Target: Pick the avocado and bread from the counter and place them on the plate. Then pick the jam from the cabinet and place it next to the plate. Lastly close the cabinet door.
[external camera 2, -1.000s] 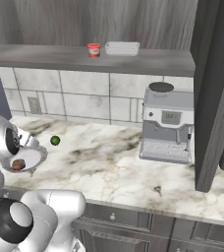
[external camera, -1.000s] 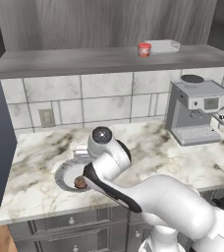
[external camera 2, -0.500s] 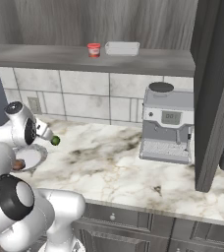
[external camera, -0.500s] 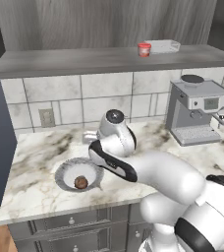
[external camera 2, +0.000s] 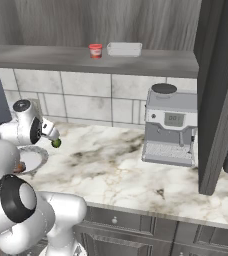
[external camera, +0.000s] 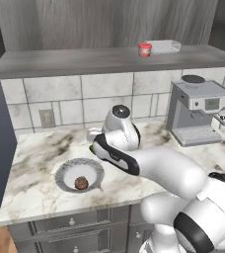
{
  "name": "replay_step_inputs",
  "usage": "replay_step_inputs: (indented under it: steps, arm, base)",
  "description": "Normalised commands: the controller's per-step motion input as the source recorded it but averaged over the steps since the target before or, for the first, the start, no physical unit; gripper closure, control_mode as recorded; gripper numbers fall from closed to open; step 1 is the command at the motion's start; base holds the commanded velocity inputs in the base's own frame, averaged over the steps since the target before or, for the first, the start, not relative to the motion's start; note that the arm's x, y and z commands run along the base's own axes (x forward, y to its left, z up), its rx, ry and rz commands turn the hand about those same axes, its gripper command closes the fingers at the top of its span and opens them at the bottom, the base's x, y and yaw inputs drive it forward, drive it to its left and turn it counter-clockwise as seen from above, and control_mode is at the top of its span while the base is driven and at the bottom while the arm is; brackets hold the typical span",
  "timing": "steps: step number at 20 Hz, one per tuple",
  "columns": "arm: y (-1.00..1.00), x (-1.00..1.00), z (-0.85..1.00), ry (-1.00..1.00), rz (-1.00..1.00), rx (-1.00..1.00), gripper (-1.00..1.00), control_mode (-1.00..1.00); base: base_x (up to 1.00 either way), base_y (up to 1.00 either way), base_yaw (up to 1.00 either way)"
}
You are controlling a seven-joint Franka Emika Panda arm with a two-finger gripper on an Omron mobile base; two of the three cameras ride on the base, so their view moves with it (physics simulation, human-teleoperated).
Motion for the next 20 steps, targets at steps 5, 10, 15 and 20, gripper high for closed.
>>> replay_step_inputs:
  steps: [5, 10, 15, 20]
  arm:
    - [-0.05, 0.38, 0.0, 0.1, 0.04, 0.0, -1.0, -1.0]
    - [-0.01, 0.4, 0.0, 0.15, 0.05, 0.0, -1.0, -1.0]
    - [0.0, 0.24, 0.0, 0.11, 0.08, 0.0, -1.0, -1.0]
    - [0.0, 0.12, 0.0, 0.03, 0.17, -0.01, -1.0, -1.0]
  base:
    - [0.0, 0.0, 0.0]
    - [0.0, 0.0, 0.0]
    - [0.0, 0.0, 0.0]
    - [0.0, 0.0, 0.0]
